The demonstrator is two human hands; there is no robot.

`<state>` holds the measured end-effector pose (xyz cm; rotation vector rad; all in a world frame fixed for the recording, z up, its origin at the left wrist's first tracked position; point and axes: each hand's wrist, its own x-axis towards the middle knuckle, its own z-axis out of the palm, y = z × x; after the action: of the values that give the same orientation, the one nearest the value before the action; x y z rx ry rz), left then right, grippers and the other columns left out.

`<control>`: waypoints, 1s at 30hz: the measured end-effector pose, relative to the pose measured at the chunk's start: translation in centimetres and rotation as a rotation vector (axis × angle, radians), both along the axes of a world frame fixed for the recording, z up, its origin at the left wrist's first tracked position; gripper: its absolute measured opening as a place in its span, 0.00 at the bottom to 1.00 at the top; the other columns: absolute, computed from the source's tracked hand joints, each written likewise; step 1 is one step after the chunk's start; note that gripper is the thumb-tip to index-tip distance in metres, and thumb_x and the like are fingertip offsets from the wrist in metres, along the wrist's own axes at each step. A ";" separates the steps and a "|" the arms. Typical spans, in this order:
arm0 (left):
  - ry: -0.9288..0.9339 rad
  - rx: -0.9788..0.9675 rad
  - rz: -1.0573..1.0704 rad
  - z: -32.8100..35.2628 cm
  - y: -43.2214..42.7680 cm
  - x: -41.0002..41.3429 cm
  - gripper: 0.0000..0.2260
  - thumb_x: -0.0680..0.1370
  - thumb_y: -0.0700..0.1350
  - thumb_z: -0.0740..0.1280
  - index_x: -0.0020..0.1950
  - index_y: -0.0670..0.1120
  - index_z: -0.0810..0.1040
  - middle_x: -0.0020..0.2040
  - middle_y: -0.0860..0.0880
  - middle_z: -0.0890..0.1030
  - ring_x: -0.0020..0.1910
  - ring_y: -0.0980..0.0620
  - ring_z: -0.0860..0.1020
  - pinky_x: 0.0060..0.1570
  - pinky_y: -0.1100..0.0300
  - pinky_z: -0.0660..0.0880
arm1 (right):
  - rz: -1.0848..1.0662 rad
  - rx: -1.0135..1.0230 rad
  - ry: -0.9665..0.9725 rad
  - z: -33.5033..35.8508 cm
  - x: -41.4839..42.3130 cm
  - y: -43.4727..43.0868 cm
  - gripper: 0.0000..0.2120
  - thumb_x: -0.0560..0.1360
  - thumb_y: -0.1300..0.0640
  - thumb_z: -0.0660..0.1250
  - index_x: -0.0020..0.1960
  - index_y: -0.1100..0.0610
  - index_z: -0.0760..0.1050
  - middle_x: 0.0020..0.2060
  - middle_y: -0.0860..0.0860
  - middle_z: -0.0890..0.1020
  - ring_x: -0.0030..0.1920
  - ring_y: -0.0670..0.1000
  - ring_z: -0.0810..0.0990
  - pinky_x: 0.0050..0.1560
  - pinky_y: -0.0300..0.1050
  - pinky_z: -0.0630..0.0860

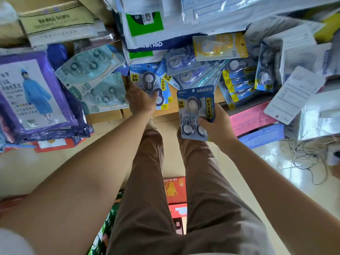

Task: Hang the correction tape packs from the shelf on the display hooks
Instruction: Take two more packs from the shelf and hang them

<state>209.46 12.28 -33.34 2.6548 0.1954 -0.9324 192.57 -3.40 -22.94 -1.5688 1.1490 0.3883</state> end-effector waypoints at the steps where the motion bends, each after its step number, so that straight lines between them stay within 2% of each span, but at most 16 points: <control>1: -0.017 0.019 -0.003 -0.2 -0.2 -0.2 0.46 0.74 0.57 0.75 0.81 0.39 0.52 0.76 0.36 0.64 0.73 0.34 0.65 0.69 0.41 0.68 | 0.006 -0.009 0.011 0.0 -0.2 -0.1 0.11 0.74 0.64 0.69 0.55 0.57 0.73 0.41 0.47 0.79 0.43 0.51 0.78 0.42 0.44 0.76; 7: -0.067 0.030 0.100 0.9 -0.1 -0.8 0.43 0.68 0.58 0.79 0.73 0.40 0.64 0.68 0.38 0.70 0.63 0.35 0.76 0.54 0.43 0.76 | -0.008 -0.018 0.005 0.0 -0.8 -0.8 0.10 0.74 0.63 0.70 0.51 0.56 0.72 0.38 0.46 0.78 0.39 0.49 0.76 0.42 0.47 0.78; 13: -0.128 -0.129 0.136 3.1 0.8 -0.7 0.30 0.69 0.50 0.80 0.64 0.42 0.72 0.63 0.44 0.79 0.60 0.41 0.79 0.55 0.48 0.75 | 0.003 -0.022 -0.023 1.0 -0.6 -1.3 0.09 0.74 0.61 0.71 0.50 0.55 0.72 0.40 0.50 0.80 0.45 0.57 0.81 0.44 0.54 0.82; 15: -0.108 -0.167 0.149 4.2 1.2 -0.5 0.26 0.67 0.48 0.81 0.60 0.44 0.74 0.56 0.46 0.84 0.54 0.43 0.82 0.53 0.50 0.78 | 0.012 -0.033 -0.032 1.8 -0.5 -1.5 0.09 0.74 0.62 0.71 0.48 0.54 0.72 0.38 0.49 0.79 0.42 0.55 0.81 0.41 0.51 0.80; 17: -0.090 -0.193 0.133 5.8 1.5 -0.2 0.23 0.67 0.47 0.80 0.58 0.46 0.76 0.51 0.48 0.85 0.50 0.45 0.83 0.52 0.51 0.78 | 0.015 -0.058 -0.037 2.9 -0.3 -1.6 0.13 0.74 0.62 0.71 0.42 0.50 0.68 0.34 0.48 0.76 0.36 0.52 0.76 0.36 0.47 0.75; 18: -0.086 -0.195 0.115 6.8 1.7 0.0 0.22 0.67 0.47 0.80 0.57 0.47 0.77 0.51 0.49 0.85 0.49 0.46 0.83 0.51 0.53 0.78 | 0.012 -0.068 -0.040 3.7 -0.2 -1.8 0.15 0.73 0.62 0.72 0.40 0.49 0.67 0.33 0.48 0.74 0.33 0.52 0.74 0.34 0.47 0.74; 20: -0.086 -0.192 0.064 9.5 2.1 0.2 0.20 0.68 0.47 0.79 0.57 0.47 0.78 0.49 0.49 0.85 0.48 0.46 0.82 0.48 0.55 0.75 | 0.017 -0.076 -0.035 5.4 0.0 -2.1 0.12 0.72 0.60 0.73 0.43 0.53 0.70 0.34 0.53 0.77 0.34 0.57 0.76 0.33 0.52 0.77; 21: -0.093 -0.194 0.029 11.0 2.4 0.4 0.19 0.69 0.47 0.79 0.57 0.47 0.79 0.49 0.48 0.85 0.47 0.46 0.82 0.46 0.56 0.74 | 0.029 -0.095 -0.034 6.4 0.2 -2.3 0.11 0.72 0.59 0.74 0.46 0.55 0.72 0.36 0.55 0.78 0.35 0.57 0.77 0.34 0.52 0.79; 23: -0.109 -0.215 -0.045 14.2 3.1 0.7 0.19 0.69 0.48 0.78 0.57 0.47 0.79 0.49 0.47 0.85 0.47 0.45 0.82 0.46 0.55 0.75 | 0.059 -0.159 -0.058 8.7 0.6 -2.9 0.12 0.71 0.58 0.74 0.51 0.58 0.74 0.35 0.52 0.79 0.33 0.51 0.76 0.32 0.40 0.74; 24: -0.118 -0.225 -0.078 15.9 3.4 0.8 0.19 0.69 0.49 0.78 0.57 0.47 0.79 0.48 0.47 0.85 0.47 0.45 0.82 0.47 0.54 0.77 | 0.065 -0.176 -0.078 10.0 0.8 -3.1 0.13 0.71 0.57 0.75 0.52 0.58 0.75 0.36 0.51 0.79 0.34 0.50 0.77 0.32 0.38 0.73; 27: -0.157 -0.269 -0.158 21.7 3.9 1.4 0.20 0.69 0.55 0.76 0.57 0.51 0.79 0.47 0.50 0.85 0.46 0.46 0.82 0.47 0.50 0.79 | 0.073 -0.202 -0.141 14.4 1.8 -4.0 0.12 0.71 0.57 0.74 0.52 0.55 0.76 0.42 0.52 0.82 0.40 0.55 0.81 0.40 0.53 0.79; 30: -0.249 -0.310 -0.250 27.8 3.5 2.3 0.18 0.70 0.52 0.78 0.57 0.49 0.79 0.47 0.50 0.85 0.46 0.46 0.83 0.46 0.50 0.79 | 0.089 -0.272 -0.240 19.4 2.9 -5.2 0.10 0.72 0.56 0.74 0.52 0.54 0.77 0.40 0.51 0.82 0.38 0.56 0.80 0.39 0.56 0.77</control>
<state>211.76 15.79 -5.51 2.5052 -0.3197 -0.6298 195.44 -8.58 -3.55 -1.8524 0.9775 0.0988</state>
